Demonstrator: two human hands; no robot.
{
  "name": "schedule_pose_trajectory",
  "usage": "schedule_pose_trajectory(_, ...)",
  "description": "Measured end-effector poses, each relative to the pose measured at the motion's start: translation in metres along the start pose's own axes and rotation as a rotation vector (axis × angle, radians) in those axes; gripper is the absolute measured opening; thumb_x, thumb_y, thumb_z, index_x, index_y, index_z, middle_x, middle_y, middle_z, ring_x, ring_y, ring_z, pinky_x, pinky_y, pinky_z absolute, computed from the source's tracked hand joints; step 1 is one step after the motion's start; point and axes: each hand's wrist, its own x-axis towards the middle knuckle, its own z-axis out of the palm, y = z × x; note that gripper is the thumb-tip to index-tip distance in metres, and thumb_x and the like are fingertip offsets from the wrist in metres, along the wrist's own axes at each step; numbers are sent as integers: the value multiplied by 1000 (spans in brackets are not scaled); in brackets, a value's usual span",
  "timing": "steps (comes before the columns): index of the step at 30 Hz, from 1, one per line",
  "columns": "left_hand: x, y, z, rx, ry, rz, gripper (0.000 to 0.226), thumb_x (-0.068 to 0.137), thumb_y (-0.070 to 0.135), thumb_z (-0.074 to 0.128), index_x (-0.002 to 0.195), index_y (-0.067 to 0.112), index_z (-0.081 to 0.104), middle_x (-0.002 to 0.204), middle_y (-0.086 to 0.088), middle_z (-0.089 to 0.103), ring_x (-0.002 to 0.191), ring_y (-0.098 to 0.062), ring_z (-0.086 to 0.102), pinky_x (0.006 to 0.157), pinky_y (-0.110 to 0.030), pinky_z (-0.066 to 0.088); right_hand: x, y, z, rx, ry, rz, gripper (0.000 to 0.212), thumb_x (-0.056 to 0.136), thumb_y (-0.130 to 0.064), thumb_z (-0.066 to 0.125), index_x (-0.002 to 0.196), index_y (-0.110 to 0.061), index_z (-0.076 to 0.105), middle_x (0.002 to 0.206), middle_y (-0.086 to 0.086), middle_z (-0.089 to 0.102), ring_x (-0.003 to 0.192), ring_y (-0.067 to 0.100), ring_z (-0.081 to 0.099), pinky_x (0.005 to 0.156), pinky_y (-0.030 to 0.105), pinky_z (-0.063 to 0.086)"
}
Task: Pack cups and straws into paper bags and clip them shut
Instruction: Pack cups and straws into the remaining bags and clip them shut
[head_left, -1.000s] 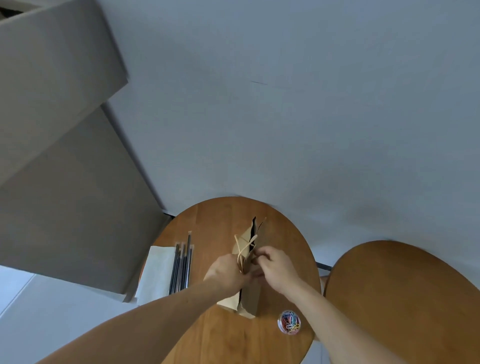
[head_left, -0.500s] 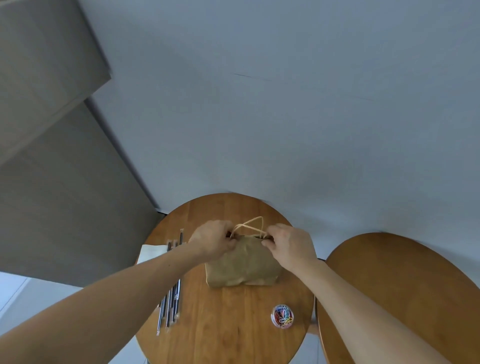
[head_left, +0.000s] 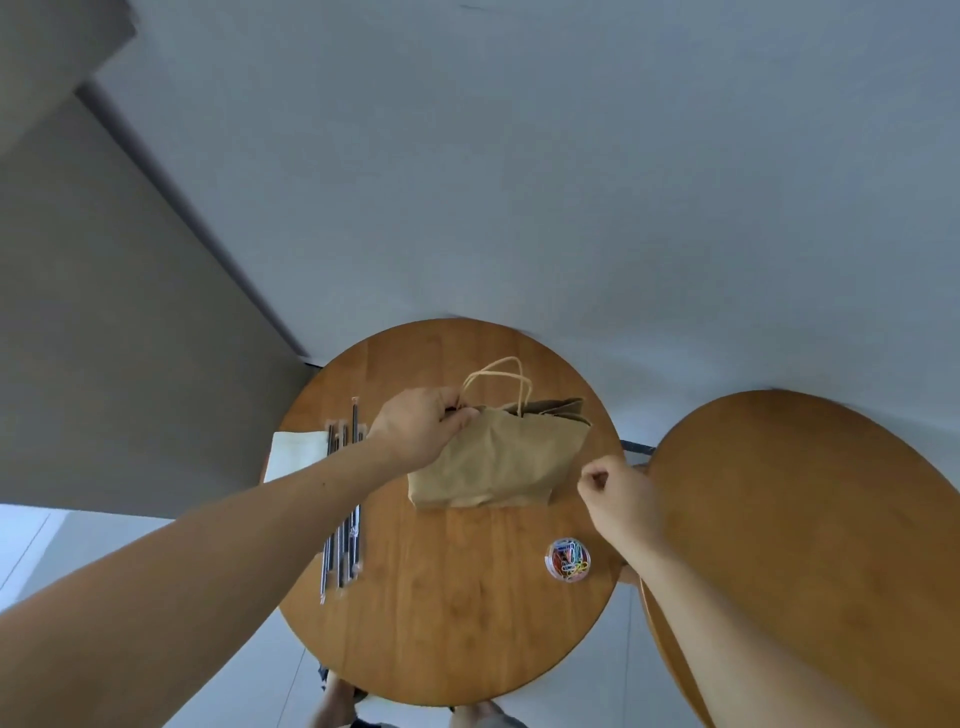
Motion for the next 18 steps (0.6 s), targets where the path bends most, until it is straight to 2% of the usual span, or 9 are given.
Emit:
schedule_pose_trajectory(2, 2, -3, 2, -12, 19, -2, 23, 99, 38, 55, 105, 24, 72, 90, 4, 73, 85, -17, 66, 76, -42, 54, -7, 17, 21, -162, -171, 17, 12, 94, -20, 55, 90, -24, 66, 91, -11, 69, 74, 3, 57, 59, 17, 42)
schedule_pose_trajectory(4, 1, -5, 3, -28, 28, 4, 23, 99, 37, 55, 103, 23, 73, 86, 3, 73, 82, -18, 66, 73, -42, 54, -11, 31, 38, -306, -262, 61, 18, 94, -21, 52, 92, -20, 70, 93, -6, 70, 78, 8, 62, 59, 23, 46)
schedule_pose_trajectory(7, -1, -7, 7, -43, 17, 21, 22, 99, 36, 55, 106, 26, 73, 86, 5, 73, 82, -16, 67, 72, -38, 54, -13, 42, 55, -454, -351, 156, 21, 93, -24, 51, 98, -17, 70, 89, -1, 69, 77, 15, 65, 50, 23, 38)
schedule_pose_trajectory(10, -3, -9, 7, -48, 51, 21, 21, 99, 36, 56, 106, 27, 74, 80, 6, 72, 77, -15, 66, 66, -36, 51, -15, 47, 66, -519, -336, 236, 19, 95, -31, 51, 99, -21, 66, 80, -6, 62, 75, 14, 63, 52, 24, 41)
schedule_pose_trajectory(14, -4, -8, 6, -44, 66, 30, 19, 98, 35, 57, 103, 27, 73, 73, 9, 68, 72, -14, 63, 62, -33, 49, -16, 50, 74, -569, -289, 249, 19, 95, -33, 48, 94, -23, 65, 70, -8, 53, 71, 13, 61, 50, 23, 40)
schedule_pose_trajectory(18, -1, -8, 8, -32, 84, 40, 17, 98, 35, 58, 100, 29, 73, 64, 19, 59, 65, -7, 58, 54, -22, 39, -17, 53, 74, -548, -285, 238, 19, 95, -31, 47, 92, -23, 64, 74, -9, 57, 69, 12, 60, 48, 24, 36)
